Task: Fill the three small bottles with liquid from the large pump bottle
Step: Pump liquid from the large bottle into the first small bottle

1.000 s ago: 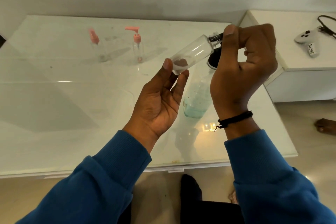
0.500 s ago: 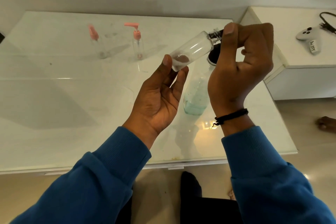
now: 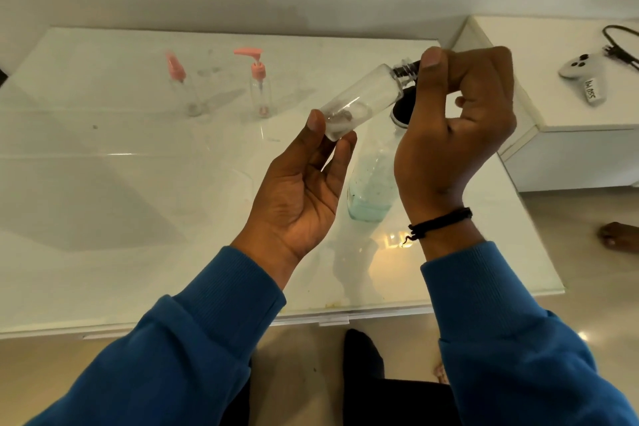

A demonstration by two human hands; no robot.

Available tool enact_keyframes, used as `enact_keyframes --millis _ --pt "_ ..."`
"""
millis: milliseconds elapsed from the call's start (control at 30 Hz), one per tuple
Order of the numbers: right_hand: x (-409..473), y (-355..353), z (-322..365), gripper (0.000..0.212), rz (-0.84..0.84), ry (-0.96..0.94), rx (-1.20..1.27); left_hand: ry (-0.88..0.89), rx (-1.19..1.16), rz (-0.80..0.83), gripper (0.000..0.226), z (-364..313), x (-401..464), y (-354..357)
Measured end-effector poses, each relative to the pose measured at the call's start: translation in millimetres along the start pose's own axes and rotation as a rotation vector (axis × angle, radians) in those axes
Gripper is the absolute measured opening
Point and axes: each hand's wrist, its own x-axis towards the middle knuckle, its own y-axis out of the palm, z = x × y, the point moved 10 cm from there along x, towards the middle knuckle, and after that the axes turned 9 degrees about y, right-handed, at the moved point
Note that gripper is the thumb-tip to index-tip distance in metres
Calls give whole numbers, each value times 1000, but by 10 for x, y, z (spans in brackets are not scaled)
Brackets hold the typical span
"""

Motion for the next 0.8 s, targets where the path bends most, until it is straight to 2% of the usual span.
enact_keyframes --millis 133,267,433,600,800 --pt "24 -10 44 31 -19 -6 -6 6 5 7 48 -12 12 14" --pt "-52 -6 8 28 -2 -1 8 0 -6 -7 54 -7 3 -18" --pt "30 -22 59 31 -15 -16 -11 12 12 5 43 -15 7 27" --pt "-35 -22 36 28 -4 -8 -2 6 -6 -6 53 -11 -2 5" --pt "46 -17 58 32 -17 -21 -10 23 21 -8 55 -22 18 4"
